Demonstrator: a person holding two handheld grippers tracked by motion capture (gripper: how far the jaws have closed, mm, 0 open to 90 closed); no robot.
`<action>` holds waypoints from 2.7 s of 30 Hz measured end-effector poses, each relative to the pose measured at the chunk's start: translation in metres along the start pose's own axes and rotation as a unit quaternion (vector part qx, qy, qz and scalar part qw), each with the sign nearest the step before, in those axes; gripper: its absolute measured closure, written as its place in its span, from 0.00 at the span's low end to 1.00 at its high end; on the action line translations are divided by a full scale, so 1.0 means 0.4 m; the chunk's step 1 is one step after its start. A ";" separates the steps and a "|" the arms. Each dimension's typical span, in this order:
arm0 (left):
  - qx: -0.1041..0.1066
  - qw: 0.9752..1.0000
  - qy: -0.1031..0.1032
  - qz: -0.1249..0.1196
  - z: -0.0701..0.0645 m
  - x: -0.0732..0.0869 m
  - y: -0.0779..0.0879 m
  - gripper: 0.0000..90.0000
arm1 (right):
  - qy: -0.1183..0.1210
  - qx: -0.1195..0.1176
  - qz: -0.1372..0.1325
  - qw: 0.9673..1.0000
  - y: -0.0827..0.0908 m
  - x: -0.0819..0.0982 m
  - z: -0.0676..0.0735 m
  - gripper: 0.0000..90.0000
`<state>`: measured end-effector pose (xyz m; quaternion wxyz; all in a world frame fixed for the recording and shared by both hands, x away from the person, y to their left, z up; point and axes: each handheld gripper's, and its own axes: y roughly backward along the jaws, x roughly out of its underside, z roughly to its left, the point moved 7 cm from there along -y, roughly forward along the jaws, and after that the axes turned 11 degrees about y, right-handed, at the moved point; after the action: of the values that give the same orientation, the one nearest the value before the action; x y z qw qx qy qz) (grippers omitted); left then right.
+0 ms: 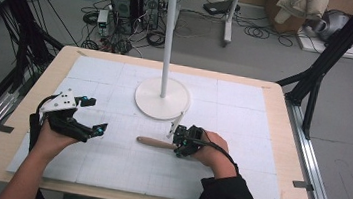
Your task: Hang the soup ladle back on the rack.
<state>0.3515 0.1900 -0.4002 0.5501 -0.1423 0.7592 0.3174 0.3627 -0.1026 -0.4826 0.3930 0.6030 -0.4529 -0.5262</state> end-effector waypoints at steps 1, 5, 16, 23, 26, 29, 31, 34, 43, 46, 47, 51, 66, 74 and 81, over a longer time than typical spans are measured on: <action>-0.001 1.000 0.002 -0.003 0.001 -0.001 0.005 0.02 | -0.006 0.015 -0.005 1.000 0.006 -0.003 -0.003 0.88; -0.006 1.000 0.002 -0.004 0.007 -0.003 0.018 0.02 | -0.019 0.030 -0.064 0.997 0.048 -0.010 -0.010 0.88; -0.013 1.000 0.002 -0.010 0.015 -0.010 0.032 0.02 | -0.084 0.087 -0.229 0.966 0.212 0.021 -0.036 0.87; -0.014 1.000 -0.001 -0.014 0.014 -0.019 0.040 0.02 | -0.120 0.109 -0.314 0.935 0.291 0.047 -0.046 0.87; -0.014 1.000 -0.001 -0.018 0.014 -0.022 0.043 0.02 | -0.132 0.117 -0.350 0.920 0.322 0.056 -0.050 0.87; -0.015 1.000 0.000 -0.018 0.015 -0.021 0.044 0.02 | -0.138 0.124 -0.378 0.907 0.349 0.061 -0.056 0.87; -0.014 1.000 0.000 -0.018 0.016 -0.021 0.045 0.02 | -0.141 0.129 -0.382 0.904 0.362 0.064 -0.059 0.87; -0.015 1.000 0.000 -0.019 0.018 -0.022 0.048 0.02 | -0.141 0.135 -0.380 0.904 0.379 0.064 -0.066 0.87; -0.016 1.000 0.000 -0.021 0.023 -0.024 0.056 0.02 | -0.147 0.146 -0.388 0.898 0.438 0.045 -0.123 0.87; -0.017 1.000 0.000 -0.023 0.025 -0.028 0.062 0.02 | -0.151 0.150 -0.393 0.895 0.466 0.033 -0.151 0.87; -0.018 1.000 0.000 -0.022 0.026 -0.029 0.064 0.02 | -0.152 0.150 -0.395 0.894 0.476 0.029 -0.160 0.87; -0.021 1.000 -0.001 -0.023 0.030 -0.036 0.068 0.02 | -0.152 0.150 -0.408 0.888 0.517 0.010 -0.196 0.87; -0.027 0.999 -0.004 -0.022 0.046 -0.053 0.071 0.02 | -0.144 0.156 -0.410 0.887 0.592 -0.071 -0.306 0.87; -0.028 0.999 -0.003 -0.023 0.050 -0.055 0.072 0.02 | -0.145 0.148 -0.405 0.890 0.588 -0.102 -0.341 0.87; -0.028 0.999 -0.002 -0.024 0.054 -0.055 0.072 0.02 | -0.147 0.140 -0.403 0.892 0.574 -0.106 -0.352 0.87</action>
<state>0.3592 0.2228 -0.3745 0.5551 -0.1750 0.7452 0.3254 0.4701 -0.1267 -0.2331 -0.0127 0.6986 -0.2926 -0.6528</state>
